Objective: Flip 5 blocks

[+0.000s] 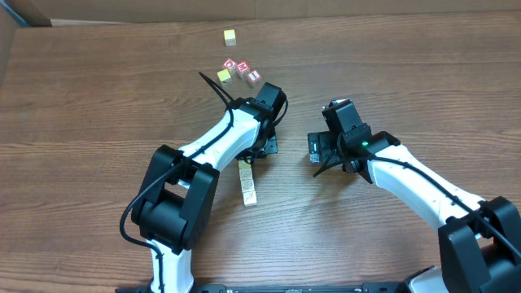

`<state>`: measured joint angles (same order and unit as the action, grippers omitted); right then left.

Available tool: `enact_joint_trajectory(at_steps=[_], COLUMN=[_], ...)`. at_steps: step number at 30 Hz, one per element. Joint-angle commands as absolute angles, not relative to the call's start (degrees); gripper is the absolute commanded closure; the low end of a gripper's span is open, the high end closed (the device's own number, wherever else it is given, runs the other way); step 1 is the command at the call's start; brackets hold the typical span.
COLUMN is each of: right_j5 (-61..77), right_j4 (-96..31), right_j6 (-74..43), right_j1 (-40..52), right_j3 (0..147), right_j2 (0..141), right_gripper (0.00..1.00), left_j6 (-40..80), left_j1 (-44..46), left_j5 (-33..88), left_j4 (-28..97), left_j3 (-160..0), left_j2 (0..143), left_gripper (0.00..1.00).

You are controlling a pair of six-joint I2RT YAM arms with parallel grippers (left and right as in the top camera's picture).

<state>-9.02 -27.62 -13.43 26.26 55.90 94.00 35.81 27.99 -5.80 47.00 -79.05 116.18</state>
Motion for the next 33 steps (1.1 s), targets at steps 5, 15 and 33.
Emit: enact_joint_trajectory(at_steps=[5,15,33], right_j5=[-9.6,-9.6,-9.6], right_j4=[-27.3,-27.3,-27.3], right_j6=[-13.0,-13.0,-13.0], right_j1=[26.0,26.0,26.0], right_j3=[56.2,56.2,56.2], right_j2=[92.8,92.8,92.8], right_gripper=[0.00,0.00,0.00], left_j6=[31.7,31.7,31.7], left_j1=[27.7,23.4,8.1], left_j5=[-1.4,-1.4,-1.9], left_j4=[48.6,61.0,70.6], left_j3=[-84.5,-100.7,-103.2], left_j2=[116.8,116.5,116.5], left_gripper=[0.96,0.96,0.92])
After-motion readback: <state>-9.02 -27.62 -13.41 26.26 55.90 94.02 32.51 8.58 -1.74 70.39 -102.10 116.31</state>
